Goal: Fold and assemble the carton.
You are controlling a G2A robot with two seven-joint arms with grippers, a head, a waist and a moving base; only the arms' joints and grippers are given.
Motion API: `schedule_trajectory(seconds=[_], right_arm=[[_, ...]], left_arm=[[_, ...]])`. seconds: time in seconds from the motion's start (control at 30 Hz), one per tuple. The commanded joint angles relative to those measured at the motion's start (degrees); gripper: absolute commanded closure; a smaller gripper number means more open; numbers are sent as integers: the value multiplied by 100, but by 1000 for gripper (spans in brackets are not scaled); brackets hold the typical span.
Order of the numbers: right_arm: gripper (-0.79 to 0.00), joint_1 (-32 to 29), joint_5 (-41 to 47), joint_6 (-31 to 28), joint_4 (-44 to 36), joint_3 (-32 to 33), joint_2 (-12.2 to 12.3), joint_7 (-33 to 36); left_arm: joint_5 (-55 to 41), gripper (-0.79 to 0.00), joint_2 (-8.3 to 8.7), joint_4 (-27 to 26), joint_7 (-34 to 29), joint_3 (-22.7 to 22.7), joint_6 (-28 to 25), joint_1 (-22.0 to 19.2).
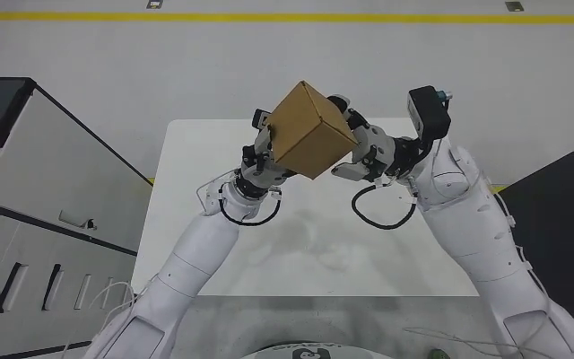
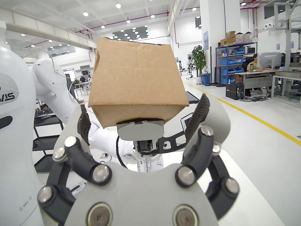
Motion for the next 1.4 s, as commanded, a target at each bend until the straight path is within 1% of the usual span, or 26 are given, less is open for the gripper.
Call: schedule_trajectory(seconds=[0.0,0.03,0.13,0.33,0.4,0.47,0.53,0.57,0.6,0.67,0.77,0.8,0.83,0.97,1.0,1.03,1.07,1.37], right_arm=[[-785,17,13,0,-2,-37,-1,-41],[-785,25,16,0,0,-53,-1,-60],[-748,48,32,0,10,-98,1,-110],[-742,79,54,0,33,-172,6,-193],[-717,89,56,0,51,-187,8,-211],[-646,97,45,0,57,-198,12,-229],[-486,101,41,0,58,-207,15,-251],[-388,103,35,0,59,-212,17,-262],[-351,105,29,0,60,-216,18,-271],[-231,110,13,0,52,-228,22,-286],[-95,114,-6,0,52,-242,28,-315],[-31,115,-12,0,53,-246,31,-324],[0,116,-18,0,52,-250,33,-332],[0,119,-41,0,52,-265,44,-356],[0,121,-43,0,49,-268,47,-362],[0,120,-39,0,44,-268,50,-374],[0,123,-47,0,35,-266,53,-380],[0,133,-50,0,-48,-132,101,-486]], left_arm=[[1,0,-14,-9,6,-13,8,17],[11,0,-20,-11,3,-20,12,24],[44,0,-35,-21,-2,-44,29,45],[80,0,-68,-51,5,-81,65,88],[87,0,-81,-67,11,-87,67,105],[105,0,-92,-81,10,-90,77,119],[122,0,-103,-87,18,-102,76,130],[131,0,-109,-90,19,-105,78,136],[139,0,-114,-91,23,-111,78,141],[161,0,-125,-98,39,-122,70,152],[176,0,-142,-115,56,-133,65,170],[185,0,-147,-118,59,-136,66,176],[193,0,-152,-121,60,-140,68,181],[234,0,-171,-131,59,-155,84,199],[238,-157,-175,-133,54,-160,94,202],[243,-369,-180,-135,51,-165,99,207],[259,-785,-183,-137,45,-168,110,210],[342,-785,-203,-182,33,-296,128,256]])
